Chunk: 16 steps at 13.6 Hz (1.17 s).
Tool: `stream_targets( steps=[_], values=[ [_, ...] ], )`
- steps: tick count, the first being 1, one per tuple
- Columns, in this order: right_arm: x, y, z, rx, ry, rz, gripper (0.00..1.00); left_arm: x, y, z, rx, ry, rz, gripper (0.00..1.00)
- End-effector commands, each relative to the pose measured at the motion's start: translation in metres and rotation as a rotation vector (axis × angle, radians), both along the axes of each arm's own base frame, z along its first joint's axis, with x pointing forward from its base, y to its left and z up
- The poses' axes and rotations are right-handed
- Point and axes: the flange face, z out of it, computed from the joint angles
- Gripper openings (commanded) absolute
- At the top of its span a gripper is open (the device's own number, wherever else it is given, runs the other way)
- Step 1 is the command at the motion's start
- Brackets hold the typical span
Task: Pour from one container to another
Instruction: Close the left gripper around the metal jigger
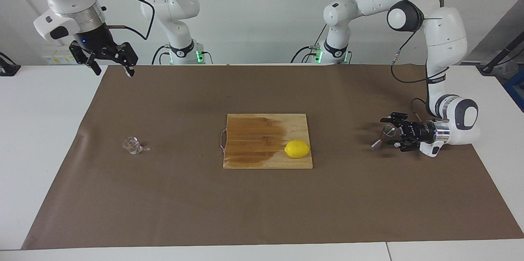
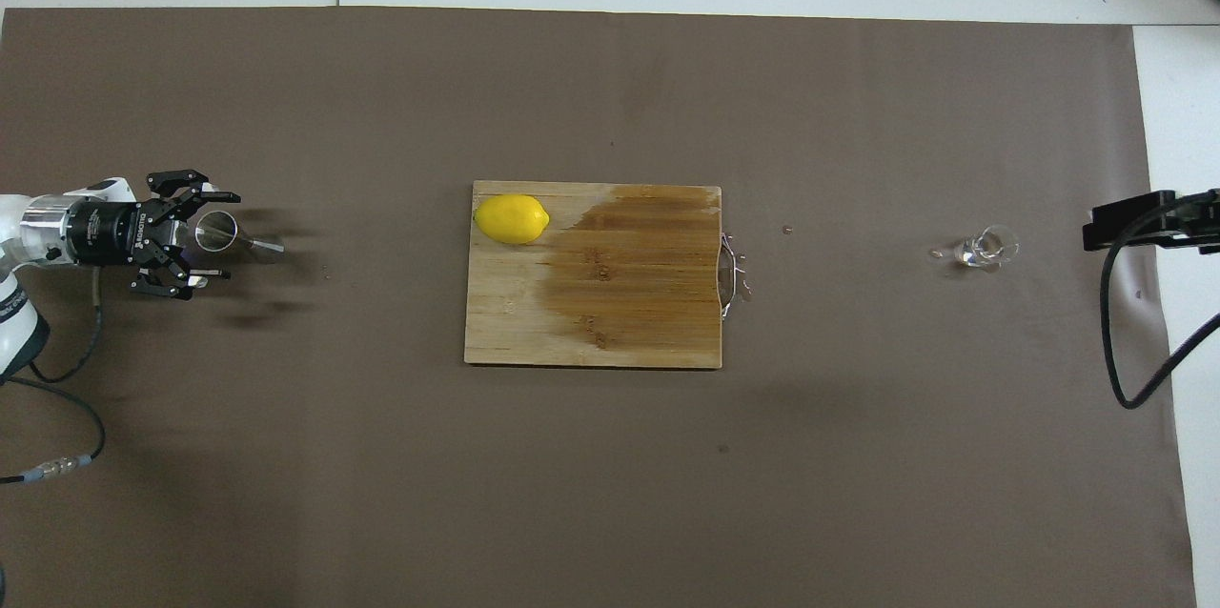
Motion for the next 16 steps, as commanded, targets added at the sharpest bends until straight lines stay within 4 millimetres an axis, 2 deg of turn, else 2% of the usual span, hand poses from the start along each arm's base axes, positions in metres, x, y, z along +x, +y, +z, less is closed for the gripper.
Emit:
stream_targets(
  steps=[1, 5, 8, 12, 14, 16],
  values=[
    [-0.0069, 0.0007, 0.0035, -0.008, 0.004, 0.013, 1.0, -0.0004, -0.001, -0.0024, 0.008, -0.01, -0.015, 0.9],
    [-0.0069, 0.0007, 0.0035, -0.008, 0.004, 0.013, 1.0, -0.0005, -0.0001, -0.0023, 0.006, -0.011, -0.013, 0.75],
    [-0.0069, 0.0007, 0.0035, -0.008, 0.004, 0.013, 1.0, -0.0001, 0.0003, -0.0016, 0.006, -0.013, -0.012, 0.68],
    [-0.0069, 0.0007, 0.0035, -0.008, 0.004, 0.013, 1.0, 0.0009, -0.0001, 0.0003, 0.005, -0.017, -0.015, 0.54],
    [-0.0069, 0.0007, 0.0035, -0.008, 0.004, 0.013, 1.0, 0.0015, -0.0007, 0.001, 0.005, -0.019, -0.016, 0.42],
    [-0.0069, 0.0007, 0.0035, -0.008, 0.004, 0.013, 1.0, 0.0037, -0.0012, 0.0039, 0.006, -0.027, -0.018, 0.37]
  ],
)
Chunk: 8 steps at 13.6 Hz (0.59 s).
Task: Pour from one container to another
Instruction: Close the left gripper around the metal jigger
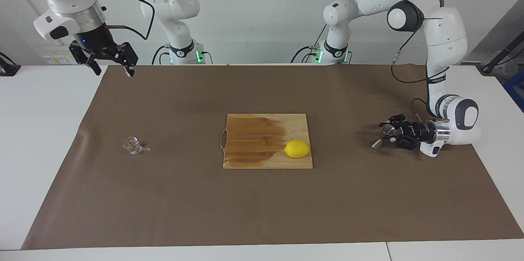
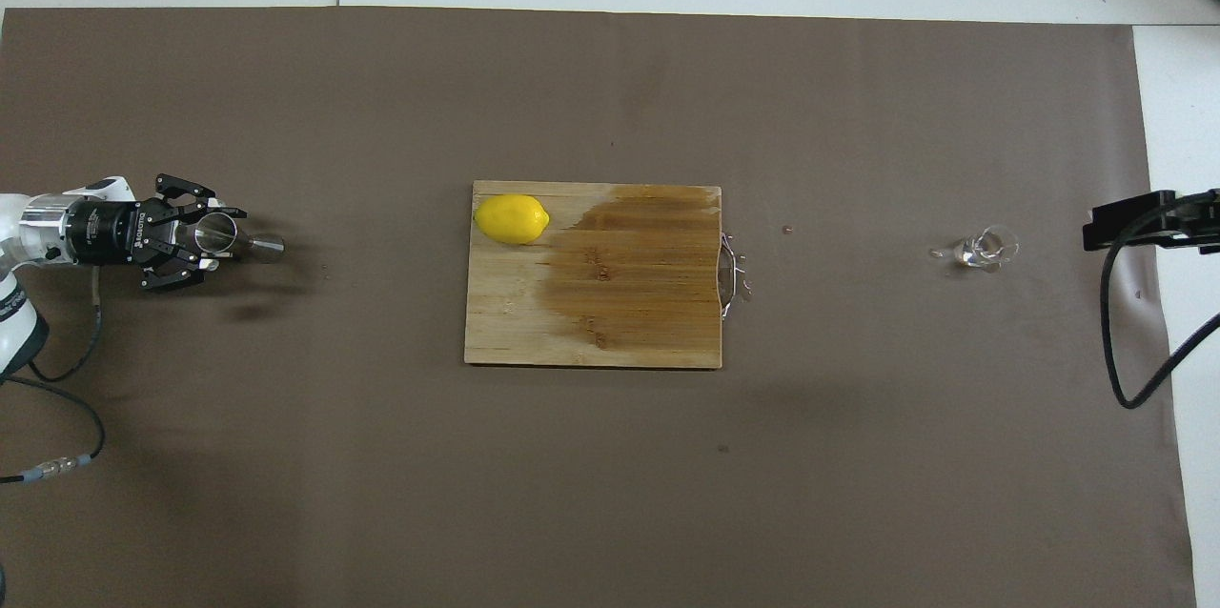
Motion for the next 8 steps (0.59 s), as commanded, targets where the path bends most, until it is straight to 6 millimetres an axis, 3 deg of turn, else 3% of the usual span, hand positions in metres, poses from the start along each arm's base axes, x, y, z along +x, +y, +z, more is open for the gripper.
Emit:
stream_targets(
  steps=[1, 8],
  values=[
    [-0.007, 0.001, 0.003, -0.008, 0.004, 0.013, 1.0, 0.003, -0.002, 0.003, 0.006, -0.02, -0.019, 0.35],
    [-0.007, 0.0, 0.003, -0.008, 0.004, 0.011, 1.0, 0.014, -0.017, 0.014, 0.013, -0.039, -0.05, 0.32]
  ],
)
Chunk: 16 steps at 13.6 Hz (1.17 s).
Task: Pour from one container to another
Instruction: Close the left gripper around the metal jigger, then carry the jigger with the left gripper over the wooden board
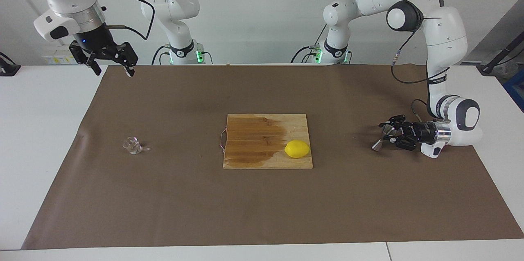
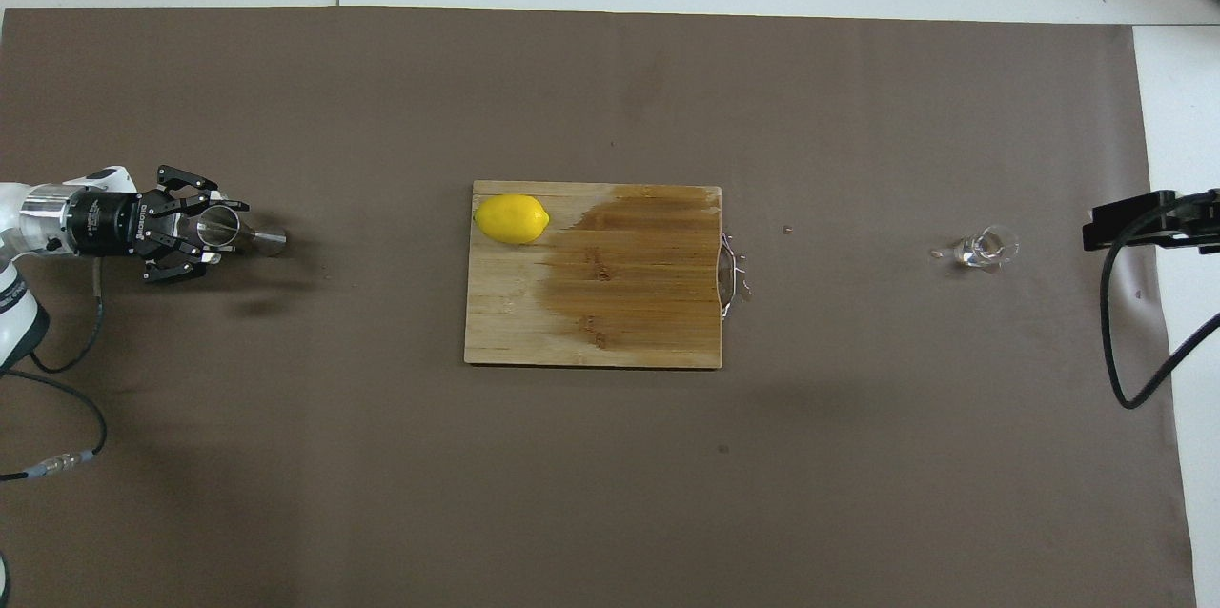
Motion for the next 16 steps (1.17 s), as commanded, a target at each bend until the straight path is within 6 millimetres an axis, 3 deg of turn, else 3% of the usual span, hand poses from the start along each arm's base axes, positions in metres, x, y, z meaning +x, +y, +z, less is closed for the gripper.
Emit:
stream_targets(
  steps=[1, 6, 10, 16],
  values=[
    [-0.007, 0.001, 0.003, -0.008, 0.004, 0.013, 1.0, 0.007, -0.011, 0.006, 0.007, -0.011, -0.038, 0.32],
    [-0.007, 0.001, 0.003, -0.008, 0.004, 0.013, 1.0, 0.02, -0.044, 0.024, 0.014, -0.009, -0.089, 0.32],
    [-0.007, 0.0, 0.003, -0.008, 0.004, 0.011, 1.0, 0.031, -0.102, 0.055, 0.034, 0.011, -0.167, 0.33],
    [-0.007, 0.001, 0.003, -0.008, 0.004, 0.013, 1.0, 0.04, -0.194, 0.073, -0.008, -0.028, -0.233, 0.33]
  ],
)
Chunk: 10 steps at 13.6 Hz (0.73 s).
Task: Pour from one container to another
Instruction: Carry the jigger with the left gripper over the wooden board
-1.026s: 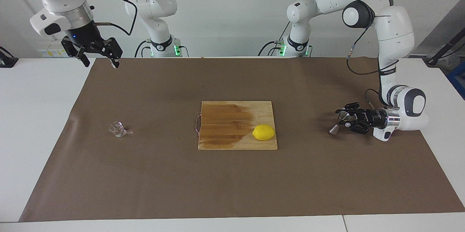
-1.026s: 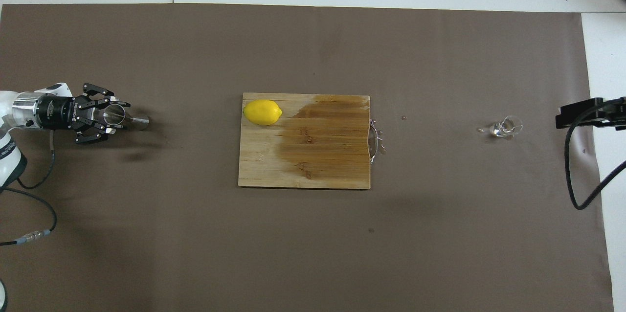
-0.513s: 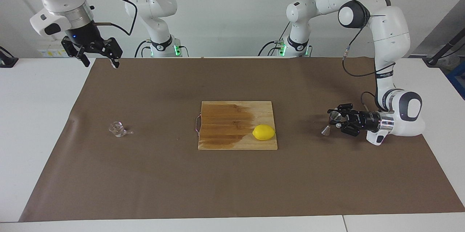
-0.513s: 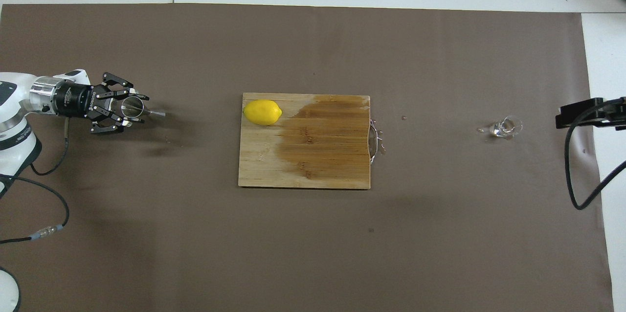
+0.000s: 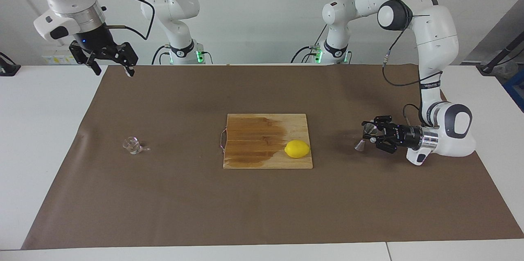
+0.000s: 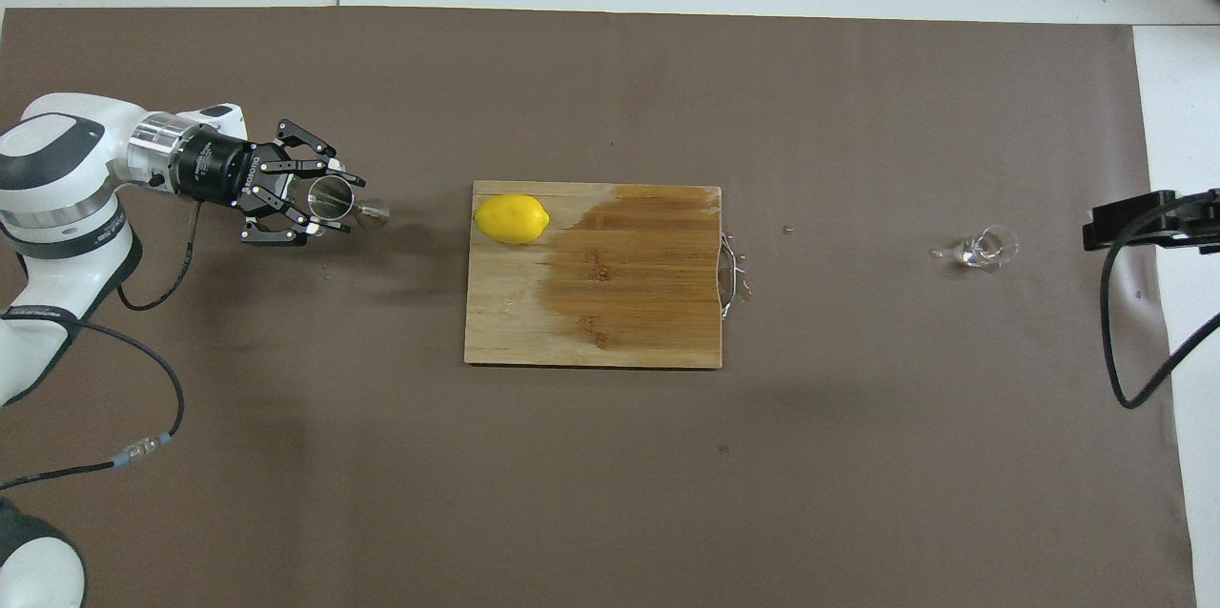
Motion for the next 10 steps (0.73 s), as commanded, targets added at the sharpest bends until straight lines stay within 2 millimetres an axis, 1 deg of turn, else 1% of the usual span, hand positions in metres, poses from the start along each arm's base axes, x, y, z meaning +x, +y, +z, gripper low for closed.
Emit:
stream_targets(
  steps=[1, 3, 6, 8, 10],
  values=[
    [-0.007, 0.001, 0.003, -0.008, 0.004, 0.013, 1.0, 0.002, -0.037, 0.011, -0.002, -0.002, -0.002, 0.32],
    [-0.007, 0.001, 0.004, -0.008, 0.002, 0.013, 1.0, 0.003, -0.062, 0.017, 0.001, -0.009, 0.006, 0.32],
    [-0.007, 0.001, 0.003, -0.008, 0.004, 0.013, 1.0, -0.006, -0.109, 0.032, -0.002, -0.022, -0.007, 0.32],
    [-0.007, 0.001, 0.003, -0.008, 0.004, 0.013, 1.0, -0.011, -0.128, 0.043, 0.021, -0.038, -0.008, 0.32],
    [-0.007, 0.001, 0.003, -0.008, 0.004, 0.013, 1.0, -0.017, -0.152, 0.051, 0.037, -0.039, 0.0, 0.31]
  ],
)
